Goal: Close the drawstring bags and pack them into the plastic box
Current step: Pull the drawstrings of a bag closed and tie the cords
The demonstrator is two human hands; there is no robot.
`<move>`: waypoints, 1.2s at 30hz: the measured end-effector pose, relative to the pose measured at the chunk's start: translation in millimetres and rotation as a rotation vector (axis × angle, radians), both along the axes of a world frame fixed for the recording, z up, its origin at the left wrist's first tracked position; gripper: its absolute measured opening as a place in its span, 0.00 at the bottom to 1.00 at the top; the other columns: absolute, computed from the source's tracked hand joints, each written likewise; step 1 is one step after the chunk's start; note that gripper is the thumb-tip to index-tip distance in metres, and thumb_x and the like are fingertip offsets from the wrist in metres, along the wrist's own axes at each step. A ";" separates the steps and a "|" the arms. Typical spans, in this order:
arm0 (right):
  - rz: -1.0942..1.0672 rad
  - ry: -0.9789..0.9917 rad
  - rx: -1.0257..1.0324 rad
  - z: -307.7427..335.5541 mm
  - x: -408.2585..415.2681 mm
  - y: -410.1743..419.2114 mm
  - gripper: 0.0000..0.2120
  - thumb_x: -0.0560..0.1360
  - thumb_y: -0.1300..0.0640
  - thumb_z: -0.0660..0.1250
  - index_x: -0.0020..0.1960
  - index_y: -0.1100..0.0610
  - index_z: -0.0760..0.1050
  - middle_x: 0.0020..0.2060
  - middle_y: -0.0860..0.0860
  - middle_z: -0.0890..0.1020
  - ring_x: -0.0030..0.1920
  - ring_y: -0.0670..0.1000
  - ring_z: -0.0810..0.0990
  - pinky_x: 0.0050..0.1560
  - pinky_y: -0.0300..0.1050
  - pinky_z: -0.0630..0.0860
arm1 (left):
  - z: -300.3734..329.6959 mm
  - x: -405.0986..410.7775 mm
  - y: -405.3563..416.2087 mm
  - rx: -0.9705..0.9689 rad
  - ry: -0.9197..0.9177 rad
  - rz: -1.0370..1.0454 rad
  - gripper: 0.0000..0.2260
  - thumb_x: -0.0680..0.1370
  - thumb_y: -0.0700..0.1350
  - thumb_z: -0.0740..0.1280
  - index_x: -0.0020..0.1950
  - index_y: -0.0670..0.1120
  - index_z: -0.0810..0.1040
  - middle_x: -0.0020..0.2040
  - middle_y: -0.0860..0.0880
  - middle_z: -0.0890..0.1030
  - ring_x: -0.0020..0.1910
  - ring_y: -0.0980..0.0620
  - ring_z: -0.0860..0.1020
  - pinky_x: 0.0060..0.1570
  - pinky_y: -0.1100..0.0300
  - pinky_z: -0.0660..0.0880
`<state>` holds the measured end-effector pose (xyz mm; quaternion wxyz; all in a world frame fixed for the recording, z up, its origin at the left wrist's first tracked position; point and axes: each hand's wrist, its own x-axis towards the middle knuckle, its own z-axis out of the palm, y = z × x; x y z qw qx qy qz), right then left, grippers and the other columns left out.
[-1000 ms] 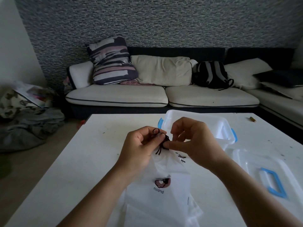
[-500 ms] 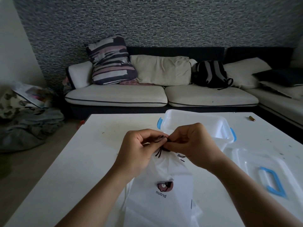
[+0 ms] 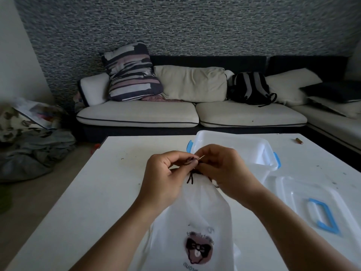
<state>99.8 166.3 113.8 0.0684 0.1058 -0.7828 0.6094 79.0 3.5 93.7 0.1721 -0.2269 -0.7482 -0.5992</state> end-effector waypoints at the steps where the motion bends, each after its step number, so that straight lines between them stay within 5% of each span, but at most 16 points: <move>1: 0.047 -0.056 -0.099 1.1 0.7 1.2 0.05 0.76 0.70 0.68 0.50 0.64 0.80 0.41 0.60 0.86 0.37 0.48 0.83 0.37 0.38 0.76 | 0.3 -0.1 -0.8 0.010 -0.003 -0.002 0.05 0.75 0.38 0.74 0.47 0.47 0.87 0.41 0.55 0.86 0.44 0.58 0.84 0.48 0.66 0.78; 4: 0.127 -0.170 -0.315 1.6 3.3 3.2 0.06 0.75 0.71 0.68 0.52 0.67 0.80 0.39 0.58 0.83 0.32 0.46 0.81 0.33 0.34 0.74 | 0.0 -0.2 -2.3 0.058 -0.052 -0.036 0.04 0.74 0.39 0.74 0.47 0.45 0.87 0.42 0.53 0.87 0.45 0.55 0.85 0.50 0.63 0.79; 7: 0.189 -0.257 -0.430 2.8 3.6 4.9 0.09 0.69 0.66 0.73 0.49 0.62 0.83 0.40 0.56 0.81 0.39 0.52 0.82 0.40 0.42 0.78 | 1.4 1.0 -2.4 0.171 -0.136 -0.087 0.05 0.73 0.43 0.74 0.47 0.43 0.86 0.43 0.49 0.87 0.46 0.51 0.85 0.51 0.59 0.80; 12: 0.221 -0.371 -0.637 4.5 2.5 10.2 0.08 0.66 0.65 0.71 0.43 0.57 0.86 0.37 0.53 0.84 0.34 0.48 0.82 0.38 0.38 0.81 | 3.1 1.3 -5.1 0.283 -0.225 -0.168 0.07 0.72 0.41 0.73 0.47 0.39 0.86 0.42 0.45 0.87 0.44 0.51 0.85 0.46 0.65 0.78; 18: 0.340 -0.431 -0.584 6.5 3.0 19.2 0.13 0.73 0.64 0.68 0.56 0.58 0.84 0.50 0.59 0.81 0.44 0.52 0.81 0.45 0.44 0.81 | 3.5 2.5 -6.2 0.280 -0.213 -0.190 0.09 0.69 0.43 0.73 0.46 0.40 0.86 0.41 0.46 0.86 0.43 0.52 0.84 0.46 0.64 0.78; 24: 0.238 -0.420 -0.685 7.4 2.7 20.6 0.10 0.68 0.61 0.71 0.48 0.55 0.86 0.42 0.52 0.80 0.42 0.50 0.81 0.46 0.39 0.81 | 6.0 1.5 -6.1 0.272 -0.210 -0.197 0.04 0.74 0.34 0.71 0.44 0.41 0.85 0.38 0.51 0.85 0.40 0.57 0.83 0.44 0.69 0.77; 30: 0.199 -0.359 -0.671 7.5 3.2 13.3 0.16 0.74 0.59 0.64 0.60 0.59 0.80 0.45 0.58 0.80 0.40 0.51 0.83 0.42 0.38 0.82 | 3.7 -1.1 -5.6 0.186 -0.179 -0.160 0.04 0.76 0.36 0.71 0.46 0.43 0.85 0.40 0.52 0.85 0.43 0.57 0.83 0.46 0.68 0.76; 36: 0.051 -0.200 -0.581 2.6 -4.5 7.3 0.09 0.71 0.59 0.70 0.51 0.58 0.82 0.39 0.53 0.83 0.41 0.50 0.81 0.44 0.39 0.81 | -1.6 -0.2 -3.9 0.149 -0.144 -0.130 0.03 0.76 0.40 0.71 0.46 0.47 0.83 0.40 0.52 0.84 0.43 0.57 0.82 0.47 0.67 0.76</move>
